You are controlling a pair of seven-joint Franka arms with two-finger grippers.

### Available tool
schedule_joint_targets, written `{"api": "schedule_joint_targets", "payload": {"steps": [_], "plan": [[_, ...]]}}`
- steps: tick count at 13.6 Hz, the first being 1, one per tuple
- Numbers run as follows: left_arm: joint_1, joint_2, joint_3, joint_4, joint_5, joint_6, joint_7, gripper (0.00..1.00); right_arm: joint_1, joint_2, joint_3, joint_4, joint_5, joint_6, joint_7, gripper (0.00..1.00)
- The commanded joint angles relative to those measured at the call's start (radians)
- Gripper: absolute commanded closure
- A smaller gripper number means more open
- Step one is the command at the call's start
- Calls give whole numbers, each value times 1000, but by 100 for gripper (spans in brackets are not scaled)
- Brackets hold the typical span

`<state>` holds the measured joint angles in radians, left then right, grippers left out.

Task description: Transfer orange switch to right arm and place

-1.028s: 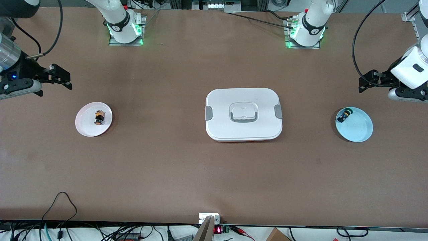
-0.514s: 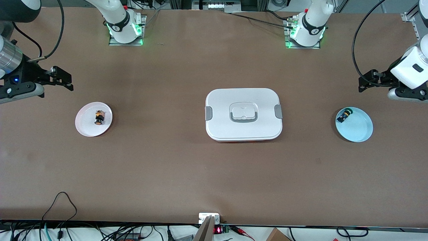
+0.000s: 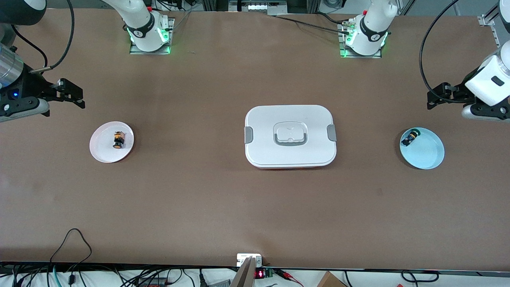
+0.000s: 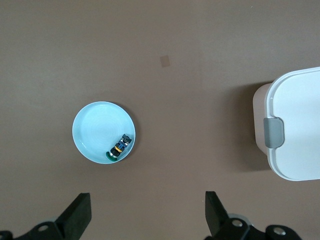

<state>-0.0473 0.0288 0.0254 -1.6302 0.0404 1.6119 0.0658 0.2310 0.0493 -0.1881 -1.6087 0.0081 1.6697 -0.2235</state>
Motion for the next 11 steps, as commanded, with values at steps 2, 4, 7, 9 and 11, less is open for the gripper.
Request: {"api": "schedule_joint_targets", "payload": {"steps": [2,4,7,9,11], "plan": [[-6,-10,7,9,-11,-18,-6,0,-1,14,4,30,-17,-34,4,0],[-6,-10,7,9,-11,-18,-8,0,-1,12,3,32,-16,-33,6,0],[-6,-10,7,9,-11,-18,-8,0,-5,10,-1,32,-16,-33,7,0],[-6,-10,7,9,-11,-18,-8,0,-6,9,-1,33,-14,-35,7,0],[-6,-10,7,9,-11,-18,-8,0,-4,6,-1,33,-16,-35,7,0]]}}
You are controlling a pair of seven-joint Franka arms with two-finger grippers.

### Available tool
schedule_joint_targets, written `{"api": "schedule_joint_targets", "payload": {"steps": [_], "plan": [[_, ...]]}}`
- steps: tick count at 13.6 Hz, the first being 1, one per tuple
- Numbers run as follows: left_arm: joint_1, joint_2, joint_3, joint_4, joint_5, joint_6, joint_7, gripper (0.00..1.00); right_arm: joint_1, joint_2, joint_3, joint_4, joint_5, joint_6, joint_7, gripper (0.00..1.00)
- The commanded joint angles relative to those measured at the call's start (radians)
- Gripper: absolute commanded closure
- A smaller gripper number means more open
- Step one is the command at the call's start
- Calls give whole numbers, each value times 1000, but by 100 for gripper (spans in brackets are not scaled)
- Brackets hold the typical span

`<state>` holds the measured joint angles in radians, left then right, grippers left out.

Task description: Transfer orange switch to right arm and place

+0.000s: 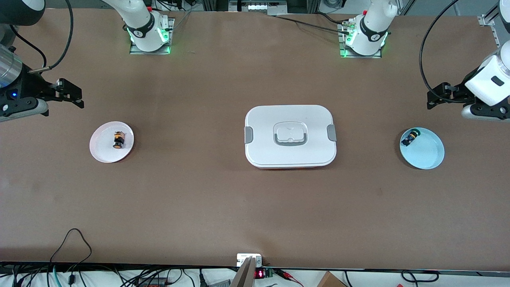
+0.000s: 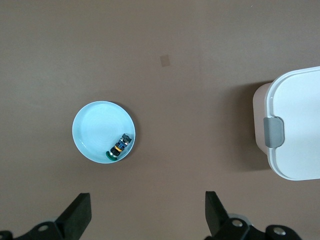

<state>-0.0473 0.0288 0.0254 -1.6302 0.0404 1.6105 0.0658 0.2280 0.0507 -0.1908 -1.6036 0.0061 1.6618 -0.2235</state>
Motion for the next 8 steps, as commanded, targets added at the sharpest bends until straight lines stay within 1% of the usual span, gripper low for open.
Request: {"api": "schedule_joint_targets", "payload": {"steps": [1,8], "plan": [[-6,-10,7,7,-11,-17,-7,0,1,5,2,28,-14,-27,9,0],[-6,-12,5,7,-11,-31,-6,0,-3,5,1,28,-8,-25,12,0]]}}
